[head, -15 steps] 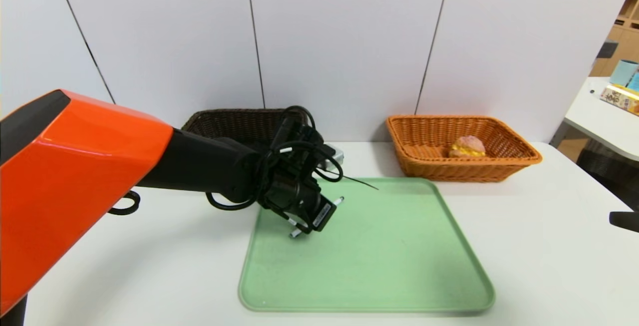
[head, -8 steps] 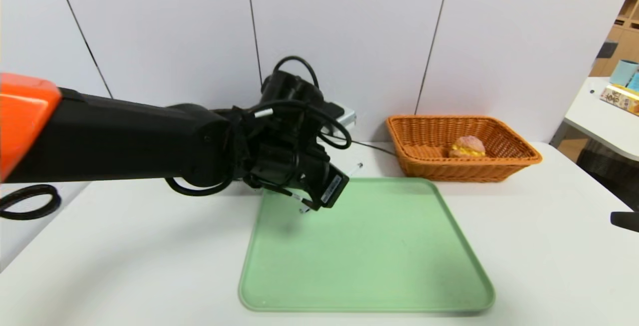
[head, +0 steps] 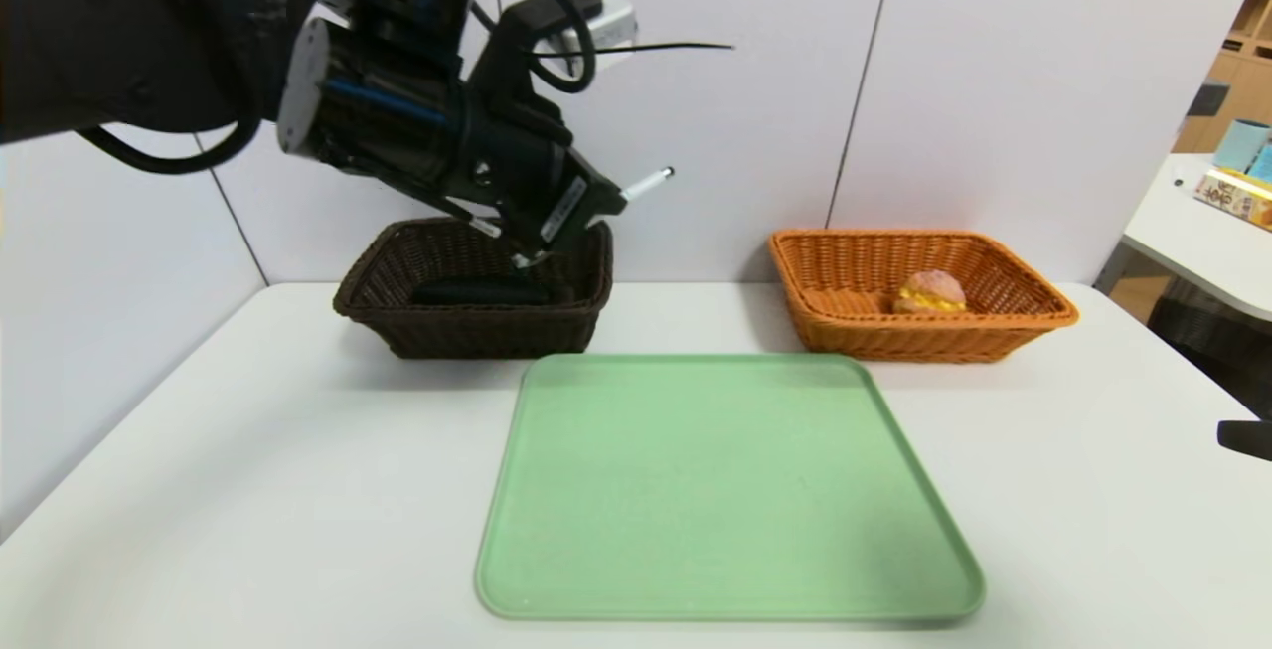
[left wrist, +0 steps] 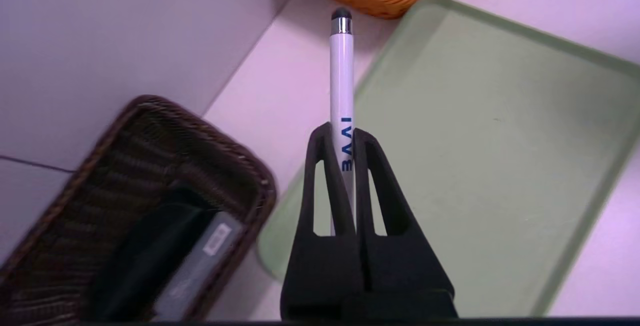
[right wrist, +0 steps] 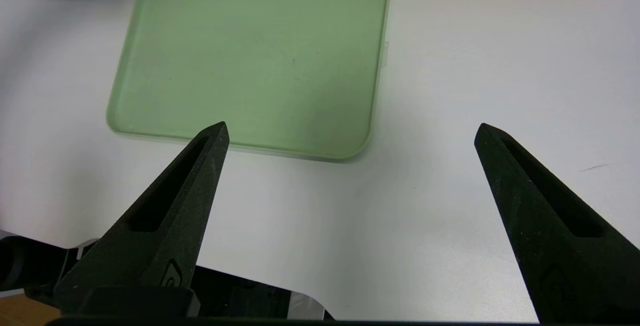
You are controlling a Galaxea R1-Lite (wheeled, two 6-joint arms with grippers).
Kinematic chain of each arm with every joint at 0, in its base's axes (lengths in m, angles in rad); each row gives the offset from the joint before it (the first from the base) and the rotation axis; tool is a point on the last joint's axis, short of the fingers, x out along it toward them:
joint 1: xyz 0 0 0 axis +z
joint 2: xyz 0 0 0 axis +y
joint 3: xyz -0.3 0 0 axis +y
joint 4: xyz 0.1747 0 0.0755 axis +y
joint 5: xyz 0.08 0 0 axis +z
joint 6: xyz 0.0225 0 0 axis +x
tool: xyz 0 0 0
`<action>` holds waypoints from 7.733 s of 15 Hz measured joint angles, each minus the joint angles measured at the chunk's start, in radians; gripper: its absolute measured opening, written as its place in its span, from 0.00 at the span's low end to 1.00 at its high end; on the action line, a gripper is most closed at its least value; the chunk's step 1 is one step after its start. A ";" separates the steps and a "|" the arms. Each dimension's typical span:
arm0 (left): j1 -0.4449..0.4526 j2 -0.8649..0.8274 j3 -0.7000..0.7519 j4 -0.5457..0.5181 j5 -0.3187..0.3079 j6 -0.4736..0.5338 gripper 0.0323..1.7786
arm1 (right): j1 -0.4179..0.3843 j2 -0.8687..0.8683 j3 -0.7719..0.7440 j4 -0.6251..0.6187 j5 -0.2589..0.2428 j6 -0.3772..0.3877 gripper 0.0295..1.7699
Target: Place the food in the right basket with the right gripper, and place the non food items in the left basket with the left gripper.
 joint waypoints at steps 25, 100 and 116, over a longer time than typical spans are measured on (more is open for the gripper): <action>0.466 0.303 -0.067 0.013 -0.260 0.582 0.66 | -0.001 -0.026 0.030 0.001 -0.001 -0.004 0.96; 0.569 -1.842 1.871 -0.468 0.144 -0.316 0.95 | -0.222 -0.949 1.035 -0.688 -0.147 -0.364 0.96; 0.569 -1.843 1.873 -0.493 0.147 -0.333 0.95 | -0.222 -0.949 1.072 -0.703 -0.107 -0.261 0.96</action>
